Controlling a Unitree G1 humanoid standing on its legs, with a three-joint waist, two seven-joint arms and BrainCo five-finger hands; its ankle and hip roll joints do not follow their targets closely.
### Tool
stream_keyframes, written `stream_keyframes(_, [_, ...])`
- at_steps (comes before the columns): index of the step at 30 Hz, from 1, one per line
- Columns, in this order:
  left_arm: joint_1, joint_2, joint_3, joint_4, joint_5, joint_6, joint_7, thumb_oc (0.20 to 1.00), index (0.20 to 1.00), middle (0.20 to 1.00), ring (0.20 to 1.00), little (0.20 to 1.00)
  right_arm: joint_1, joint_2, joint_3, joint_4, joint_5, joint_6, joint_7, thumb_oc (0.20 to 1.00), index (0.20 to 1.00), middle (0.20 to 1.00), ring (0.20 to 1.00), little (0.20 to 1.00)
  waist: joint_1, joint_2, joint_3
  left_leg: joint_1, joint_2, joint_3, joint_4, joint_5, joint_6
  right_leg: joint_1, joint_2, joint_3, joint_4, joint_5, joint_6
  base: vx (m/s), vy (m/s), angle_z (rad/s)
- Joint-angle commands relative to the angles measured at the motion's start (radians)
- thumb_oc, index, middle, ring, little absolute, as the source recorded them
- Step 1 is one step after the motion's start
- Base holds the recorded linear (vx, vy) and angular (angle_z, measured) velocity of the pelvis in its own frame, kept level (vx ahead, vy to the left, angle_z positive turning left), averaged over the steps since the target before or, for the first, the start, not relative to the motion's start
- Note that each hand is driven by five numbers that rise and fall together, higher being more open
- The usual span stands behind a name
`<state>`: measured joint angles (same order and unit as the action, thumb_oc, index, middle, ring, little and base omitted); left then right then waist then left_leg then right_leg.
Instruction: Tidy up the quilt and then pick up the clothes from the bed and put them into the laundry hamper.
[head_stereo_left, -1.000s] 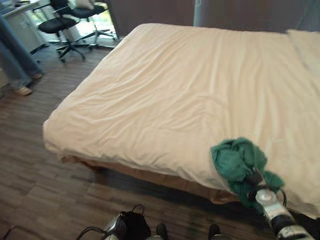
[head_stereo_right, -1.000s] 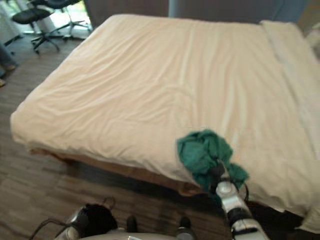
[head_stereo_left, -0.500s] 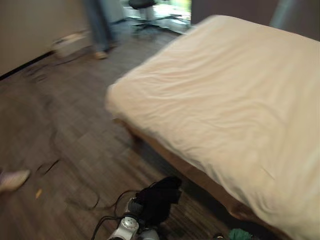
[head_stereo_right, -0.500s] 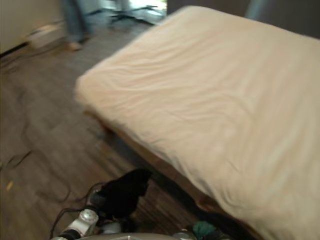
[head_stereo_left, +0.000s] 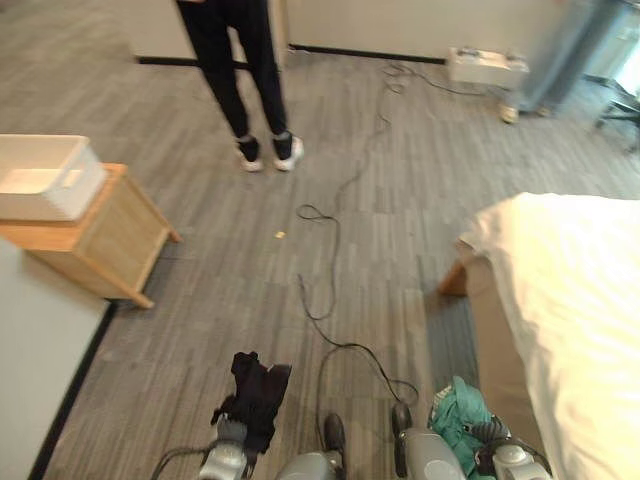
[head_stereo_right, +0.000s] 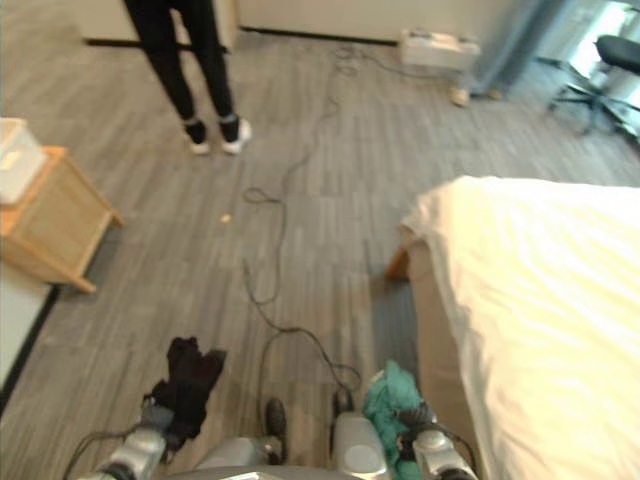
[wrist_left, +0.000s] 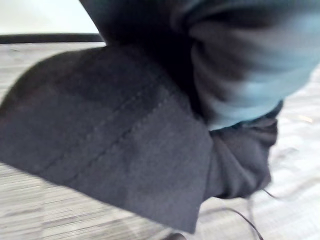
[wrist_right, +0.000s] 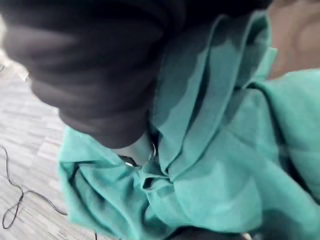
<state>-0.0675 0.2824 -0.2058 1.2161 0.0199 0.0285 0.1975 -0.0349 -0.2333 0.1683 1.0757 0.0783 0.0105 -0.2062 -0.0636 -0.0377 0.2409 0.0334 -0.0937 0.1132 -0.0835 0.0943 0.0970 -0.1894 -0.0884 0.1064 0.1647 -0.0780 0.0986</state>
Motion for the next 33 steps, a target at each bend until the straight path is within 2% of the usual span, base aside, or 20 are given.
stream_keyframes(1, [-0.032,-0.041,0.002,-0.025,0.015,-0.043,0.000,0.200,0.200,0.200,0.200,0.200,-0.012,-0.031,-0.002,-0.027,0.013,-0.008,-0.006,0.200,0.200,0.200,0.200,0.200,0.004,0.000,0.021,-0.005,0.084,0.038,0.078,-0.152,-0.092,0.119,-0.031,-0.055,-0.104,0.067,0.061,0.06,-0.029,0.37])
stream_keyframes(4, [-0.016,-0.051,0.004,-0.011,0.015,-0.042,-0.005,0.200,0.200,0.200,0.200,0.200,-0.016,-0.025,0.003,-0.004,0.010,-0.004,0.000,0.200,0.200,0.200,0.200,0.200,0.012,0.005,0.005,0.000,0.085,0.044,0.079,-0.152,-0.093,0.148,-0.040,-0.072,-0.149,0.073,0.060,0.06,-0.011,-0.10])
stream_keyframes(5, [-0.109,-0.070,-0.093,0.078,0.144,-0.011,-0.013,0.200,0.200,0.200,0.200,0.200,-0.068,-0.088,0.088,0.131,-0.082,0.015,0.037,0.200,0.200,0.200,0.200,0.200,0.078,0.020,-0.053,-0.005,0.071,-0.110,-0.004,-0.116,-0.108,0.183,0.077,-0.079,-0.113,-0.040,0.001,0.11,-0.018,-0.11])
stream_keyframes(11, [-0.119,-0.064,-0.075,0.059,0.111,-0.015,-0.004,0.200,0.200,0.200,0.200,0.200,-0.061,-0.067,0.094,0.131,-0.075,0.015,0.046,0.200,0.200,0.200,0.200,0.200,0.069,0.029,-0.038,0.014,0.088,-0.095,-0.004,-0.110,-0.127,0.169,0.084,-0.099,-0.091,-0.051,-0.015,0.11,-0.087,-0.03])
stream_keyframes(13, [-0.123,-0.062,-0.063,0.055,0.080,-0.024,-0.010,0.200,0.200,0.200,0.200,0.200,-0.063,-0.074,0.097,0.142,-0.081,0.013,0.050,0.200,0.200,0.200,0.200,0.200,0.076,0.023,-0.020,0.005,0.098,-0.072,0.101,-0.118,-0.147,0.202,0.071,-0.118,-0.140,-0.041,-0.023,0.08,-0.164,-0.06])
stream_keyframes(14, [-0.141,-0.066,-0.054,0.033,0.033,-0.028,0.006,0.200,0.200,0.200,0.200,0.200,-0.064,-0.087,0.092,0.138,-0.075,0.010,0.042,0.200,0.200,0.200,0.200,0.200,0.093,0.008,0.018,-0.131,0.119,-0.047,0.336,-0.051,-0.176,0.238,0.049,-0.138,-0.172,-0.035,-0.036,0.06,-0.179,0.01])
stream_keyframes(15, [-0.147,-0.070,-0.052,0.022,0.016,-0.025,0.010,0.200,0.200,0.200,0.200,0.200,-0.065,-0.094,0.090,0.140,-0.074,0.015,0.041,0.200,0.200,0.200,0.200,0.200,0.100,0.002,0.028,-0.190,0.138,-0.027,0.420,-0.018,-0.171,0.262,0.042,-0.159,-0.188,-0.040,-0.042,0.06,-0.179,0.24])
stream_keyframes(17, [-0.142,-0.075,-0.047,0.022,0.007,-0.024,0.008,0.200,0.200,0.200,0.200,0.200,-0.072,-0.100,0.087,0.147,-0.074,0.023,0.043,0.200,0.200,0.200,0.200,0.200,0.114,-0.002,0.029,-0.270,0.145,0.026,0.460,-0.029,-0.157,0.317,0.038,-0.171,-0.220,-0.058,-0.044,0.32,-0.088,0.59])
stream_keyframes(19, [-0.119,-0.075,-0.039,0.026,0.019,-0.024,-0.001,0.200,0.200,0.200,0.200,0.200,-0.075,-0.103,0.090,0.144,-0.068,0.021,0.044,0.200,0.200,0.200,0.200,0.200,0.143,0.004,0.013,-0.327,0.111,0.068,0.375,-0.072,-0.139,0.358,0.035,-0.163,-0.249,-0.078,-0.033,0.50,0.003,0.09])
stream_keyframes(21, [-0.107,-0.075,-0.034,0.028,0.022,-0.026,-0.004,0.200,0.200,0.200,0.200,0.200,-0.073,-0.105,0.090,0.143,-0.066,0.016,0.045,0.200,0.200,0.200,0.200,0.200,0.155,0.010,0.005,-0.323,0.096,0.091,0.295,-0.058,-0.140,0.373,0.036,-0.159,-0.252,-0.092,-0.025,0.44,0.078,-0.06])
stream_keyframes(22, [-0.089,-0.076,-0.026,0.032,0.030,-0.030,-0.010,0.200,0.200,0.200,0.200,0.200,-0.075,-0.105,0.088,0.145,-0.064,0.009,0.044,0.200,0.200,0.200,0.200,0.200,0.175,0.029,-0.010,-0.329,0.106,0.138,0.141,0.001,-0.151,0.415,0.052,-0.160,-0.252,-0.131,-0.016,0.37,0.071,0.10])
stream_keyframes(23, [-0.089,-0.076,-0.026,0.032,0.030,-0.030,-0.010,0.200,0.200,0.200,0.200,0.200,-0.075,-0.104,0.088,0.145,-0.064,0.009,0.044,0.200,0.200,0.200,0.200,0.200,0.176,0.027,-0.009,-0.325,0.103,0.140,0.135,0.003,-0.151,0.417,0.050,-0.160,-0.252,-0.132,-0.015,0.77,0.128,-0.09])
stream_keyframes(24, [-0.066,-0.076,-0.007,0.044,0.019,-0.031,-0.013,0.200,0.200,0.200,0.200,0.200,-0.078,-0.096,0.083,0.141,-0.060,0.004,0.036,0.200,0.200,0.200,0.200,0.200,0.191,0.029,-0.015,-0.368,0.122,0.210,0.050,0.010,-0.152,0.468,0.053,-0.170,-0.252,-0.178,-0.011,0.92,0.137,-0.22])
stream_keyframes(27, [-0.026,-0.063,0.051,0.089,0.004,-0.014,-0.022,0.200,0.200,0.200,0.200,0.200,-0.084,-0.071,0.067,0.144,-0.043,0.007,0.042,0.200,0.200,0.200,0.200,0.200,0.208,-0.001,-0.038,-0.354,0.136,0.278,0.039,0.025,-0.130,0.534,0.047,-0.172,-0.205,-0.225,0.005,0.91,0.101,-0.02])
stream_keyframes(28, [-0.015,-0.054,0.055,0.109,0.020,-0.009,-0.025,0.200,0.200,0.200,0.200,0.200,-0.075,-0.049,0.064,0.150,-0.046,0.004,0.045,0.200,0.200,0.200,0.200,0.200,0.221,-0.048,-0.063,-0.342,0.096,0.254,0.087,0.030,-0.101,0.538,0.017,-0.170,-0.080,-0.198,0.027,0.60,0.069,-0.30])
stream_keyframes(29, [-0.015,-0.053,0.055,0.109,0.020,-0.009,-0.025,0.200,0.200,0.200,0.200,0.200,-0.075,-0.048,0.064,0.150,-0.046,0.004,0.045,0.200,0.200,0.200,0.200,0.200,0.221,-0.050,-0.065,-0.345,0.096,0.255,0.088,0.029,-0.101,0.536,0.016,-0.170,-0.078,-0.200,0.028,0.80,0.114,-0.28])
stream_keyframes(30, [-0.015,-0.047,0.053,0.119,0.032,-0.004,-0.032,0.200,0.200,0.200,0.200,0.200,-0.070,-0.045,0.057,0.154,-0.046,0.002,0.048,0.200,0.200,0.200,0.200,0.200,0.225,-0.075,-0.068,-0.328,0.072,0.240,0.100,0.004,-0.079,0.497,0.011,-0.168,0.056,-0.110,0.074,0.66,0.174,-0.16])
stream_keyframes(31, [-0.011,-0.043,0.053,0.128,0.049,-0.001,-0.034,0.200,0.200,0.200,0.200,0.200,-0.064,-0.042,0.051,0.148,-0.042,0.000,0.052,0.200,0.200,0.200,0.200,0.200,0.215,-0.084,-0.056,-0.262,0.051,0.224,0.107,-0.040,-0.051,0.400,0.007,-0.162,0.323,0.083,0.145,0.65,0.174,0.03])
stream_keyframes(32, [-0.012,-0.043,0.053,0.128,0.049,-0.001,-0.034,0.200,0.200,0.200,0.200,0.200,-0.065,-0.042,0.051,0.148,-0.042,0.001,0.052,0.200,0.200,0.200,0.200,0.200,0.215,-0.085,-0.057,-0.263,0.050,0.225,0.107,-0.040,-0.050,0.396,0.006,-0.161,0.329,0.080,0.145,0.70,0.175,0.22])
stream_keyframes(33, [-0.014,-0.038,0.047,0.124,0.050,0.004,-0.032,0.200,0.200,0.200,0.200,0.200,-0.071,-0.043,0.053,0.140,-0.044,-0.004,0.049,0.200,0.200,0.200,0.200,0.200,0.206,-0.053,-0.050,-0.210,0.071,0.222,0.088,-0.040,-0.042,0.312,0.035,-0.157,0.432,0.169,0.146,0.52,0.124,0.36])
